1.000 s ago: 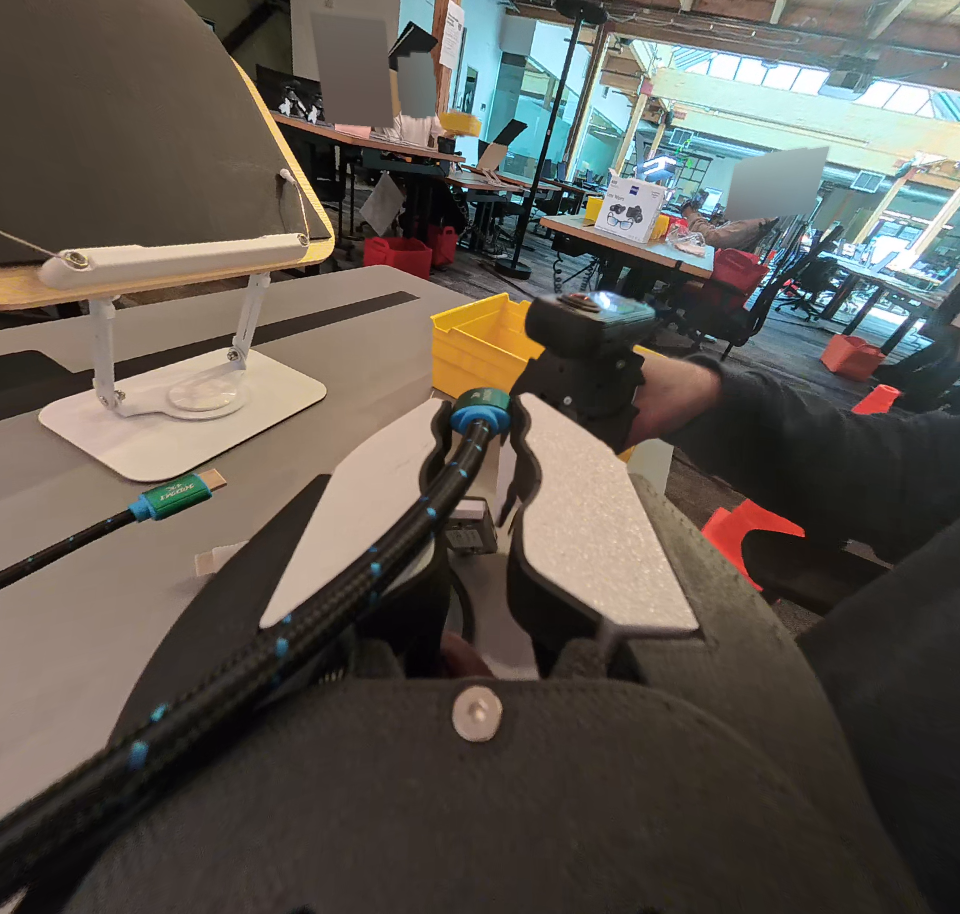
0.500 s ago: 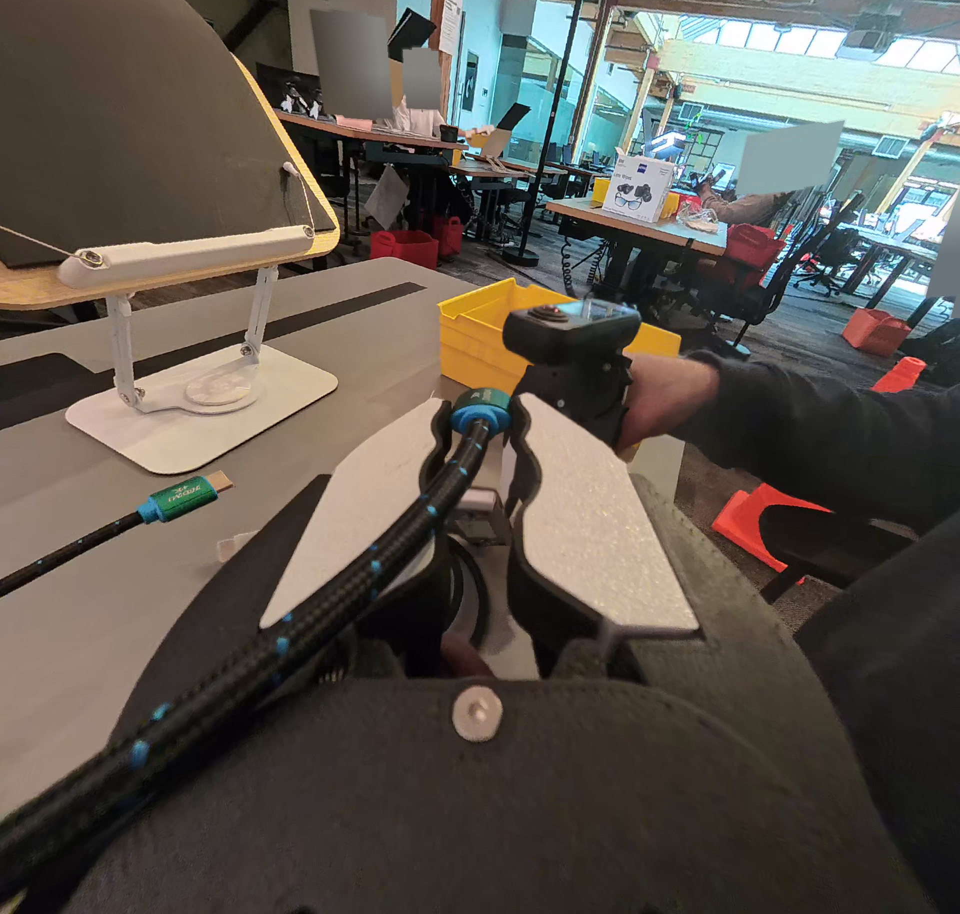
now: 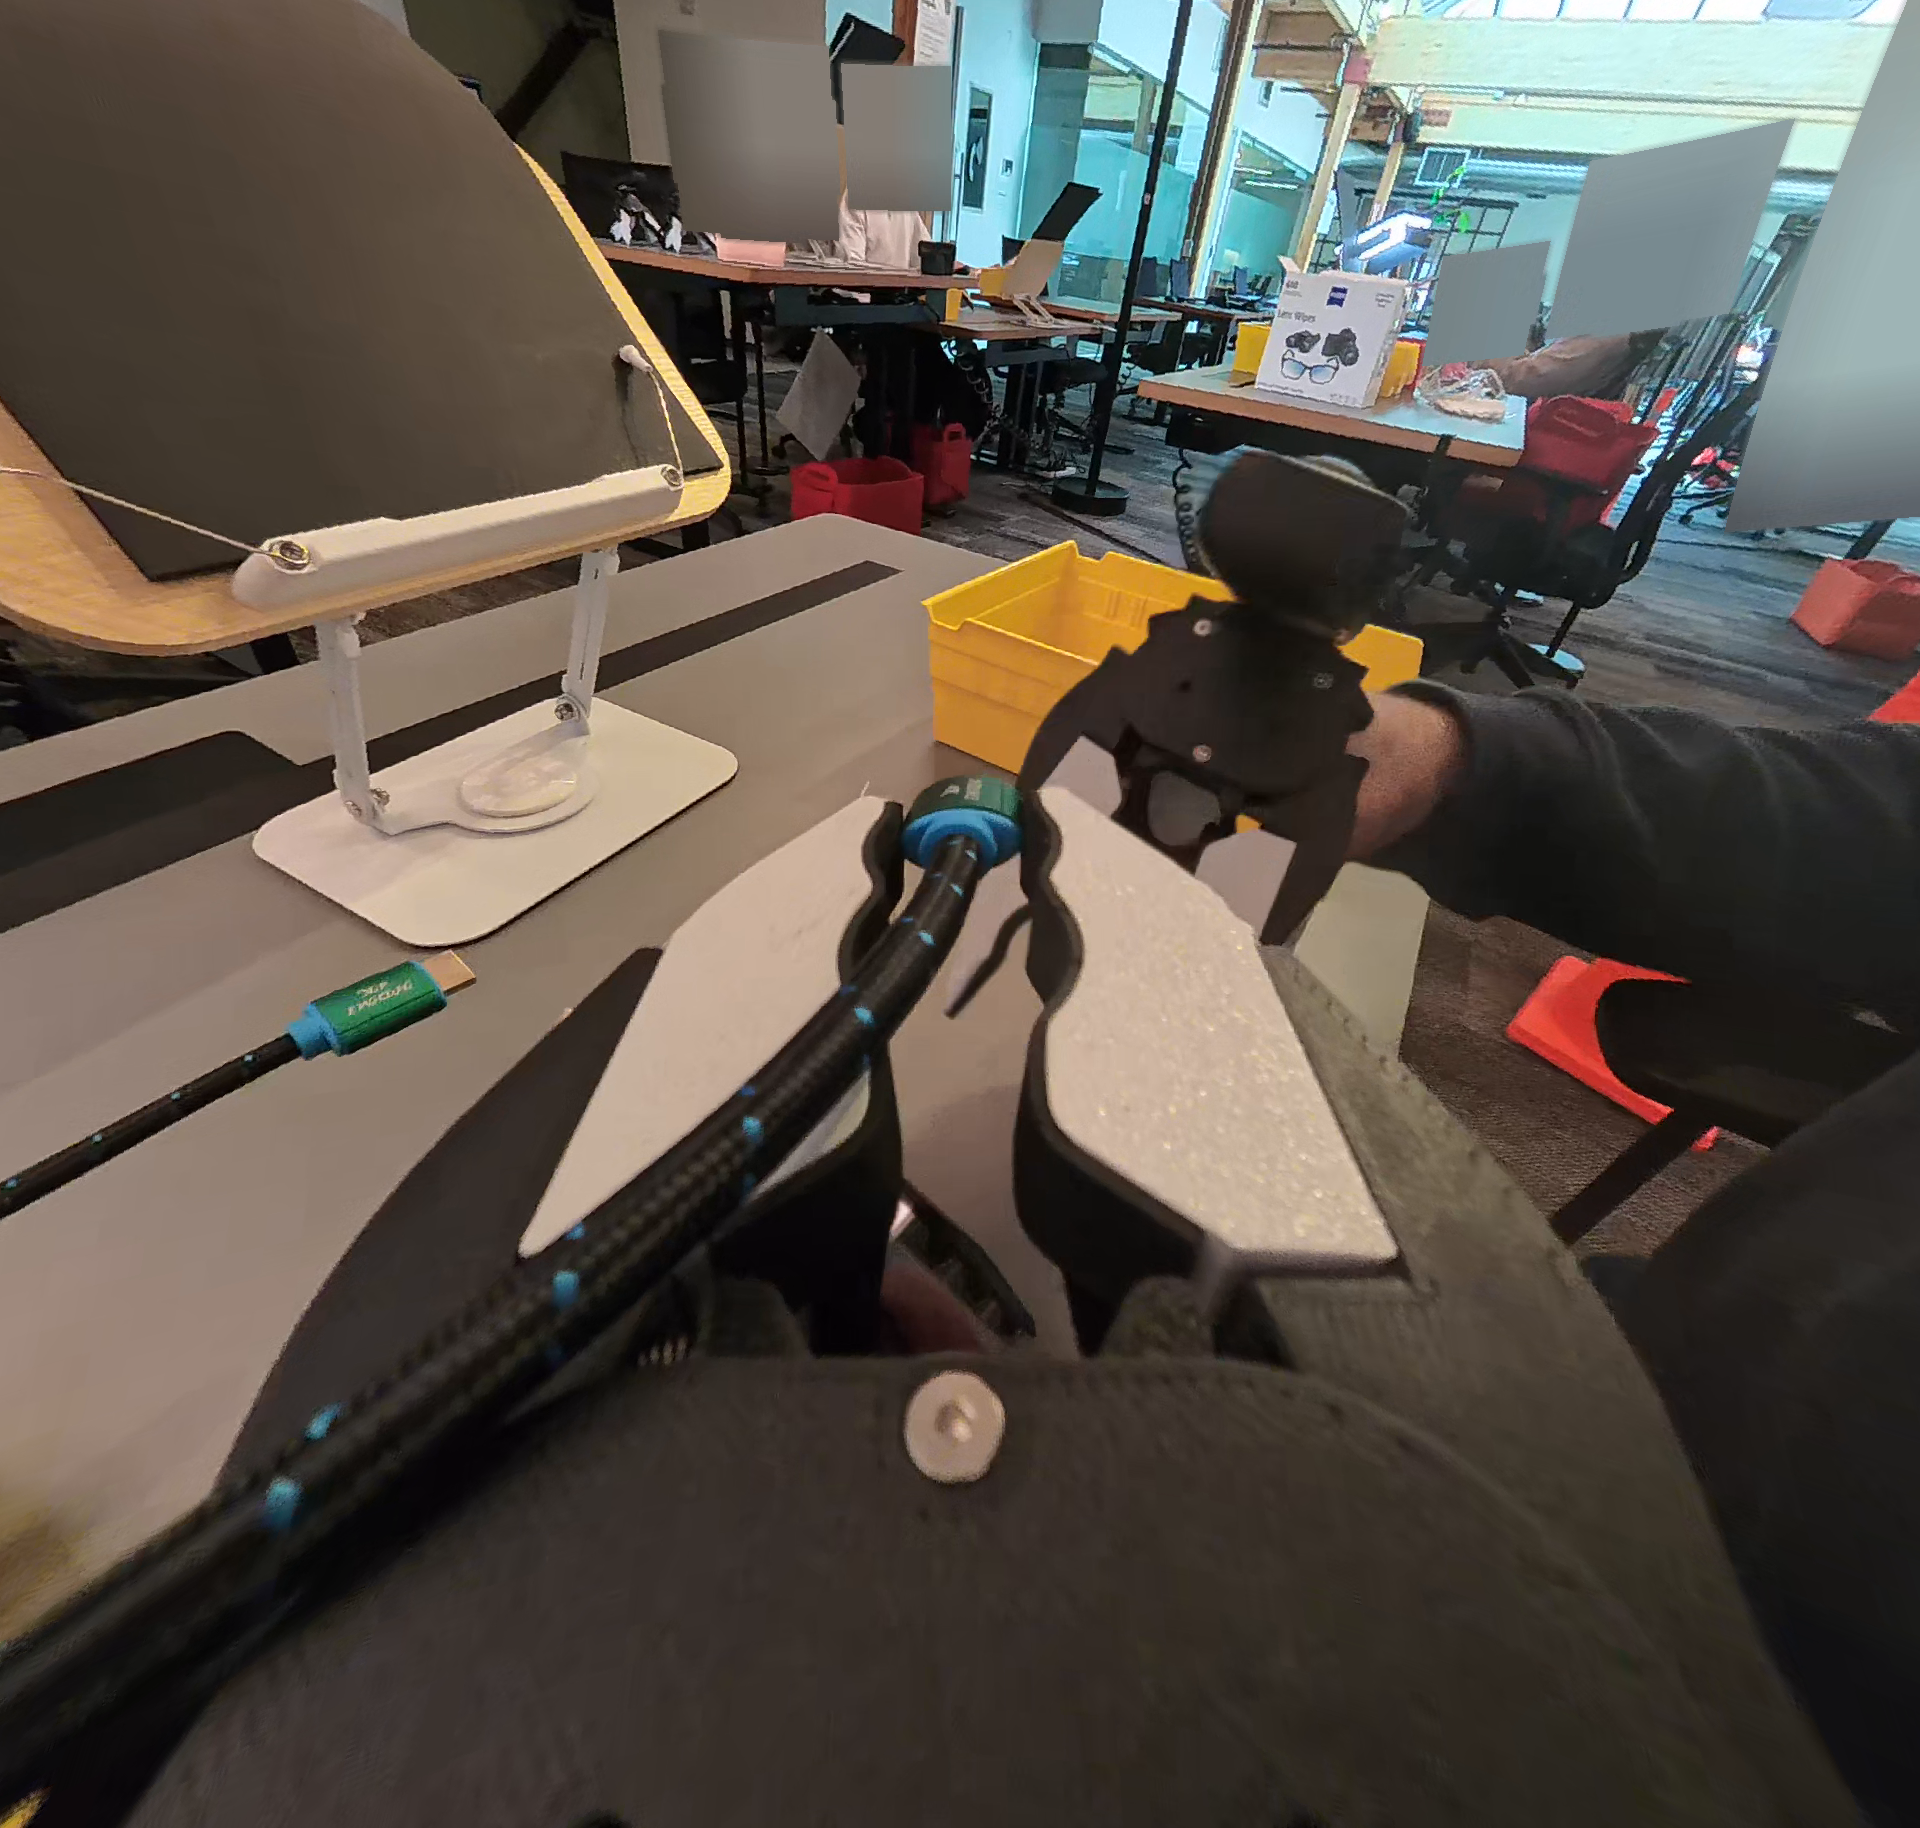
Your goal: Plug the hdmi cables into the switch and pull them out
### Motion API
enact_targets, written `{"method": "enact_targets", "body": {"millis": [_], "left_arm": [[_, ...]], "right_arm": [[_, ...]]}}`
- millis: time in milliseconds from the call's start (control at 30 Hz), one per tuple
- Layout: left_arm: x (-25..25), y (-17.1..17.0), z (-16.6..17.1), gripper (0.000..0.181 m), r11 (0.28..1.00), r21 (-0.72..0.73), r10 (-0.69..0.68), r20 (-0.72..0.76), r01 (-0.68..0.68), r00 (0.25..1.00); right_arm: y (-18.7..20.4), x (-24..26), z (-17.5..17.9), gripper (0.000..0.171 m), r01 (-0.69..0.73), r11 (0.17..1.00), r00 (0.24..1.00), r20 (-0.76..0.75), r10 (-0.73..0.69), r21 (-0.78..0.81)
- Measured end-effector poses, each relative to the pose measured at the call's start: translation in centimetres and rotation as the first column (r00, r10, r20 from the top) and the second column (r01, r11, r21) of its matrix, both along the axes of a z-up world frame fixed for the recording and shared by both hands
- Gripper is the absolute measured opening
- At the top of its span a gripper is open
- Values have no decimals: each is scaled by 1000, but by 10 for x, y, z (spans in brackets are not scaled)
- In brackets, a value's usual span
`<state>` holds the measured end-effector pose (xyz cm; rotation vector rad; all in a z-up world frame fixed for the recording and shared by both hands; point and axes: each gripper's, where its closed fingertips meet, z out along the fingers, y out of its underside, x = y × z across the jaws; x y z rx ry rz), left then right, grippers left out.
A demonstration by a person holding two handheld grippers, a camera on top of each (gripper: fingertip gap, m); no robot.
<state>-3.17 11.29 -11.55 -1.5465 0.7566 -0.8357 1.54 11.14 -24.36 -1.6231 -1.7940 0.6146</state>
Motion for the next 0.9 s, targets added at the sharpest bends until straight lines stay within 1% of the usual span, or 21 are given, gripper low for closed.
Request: {"method": "enact_targets", "body": {"millis": [33,100,200,267,367,467,500,567,633,733,900], "left_arm": [[-1,0,0,20,1000,1,1,-2,-1,1000],[-2,-1,1,20,1000,3,1,-1,-1,1000],[-3,-4,0,20,1000,17,5,-20,-5,1000],[-5,-7,-1,20,1000,22,6,-25,-5,1000],[-6,-8,-1,20,1000,25,3,-26,-2,1000],[-8,-8,0,20,999,32,6,-29,-5,1000],[-9,-7,1,20,999,32,8,-26,-7,1000],[-10,-6,1,20,999,31,10,-25,-9,1000],[-12,-5,0,20,999,31,15,-28,-15,1000],[-15,-2,-2,20,999,30,24,-30,-23,999],[-21,2,-5,20,998,40,44,-54,-41,998]], "right_arm": [[4,1,-3,62,-24,997,999,40,22,75],[12,-1,-13,72,-90,973,991,121,65,212],[15,-17,-20,75,-194,917,977,151,149,350],[22,-25,-30,73,-243,876,963,209,168,417],[30,-36,-50,68,-325,826,933,298,202,460],[33,-47,-63,57,-374,796,917,319,240,475],[33,-51,-65,48,-374,795,918,312,244,478],[30,-59,-67,48,-367,818,924,274,266,443],[30,-62,-65,37,-343,856,932,252,259,387],[30,-63,-62,36,-308,903,942,232,245,299],[32,-55,-43,35,-233,969,965,142,220,84]]}}
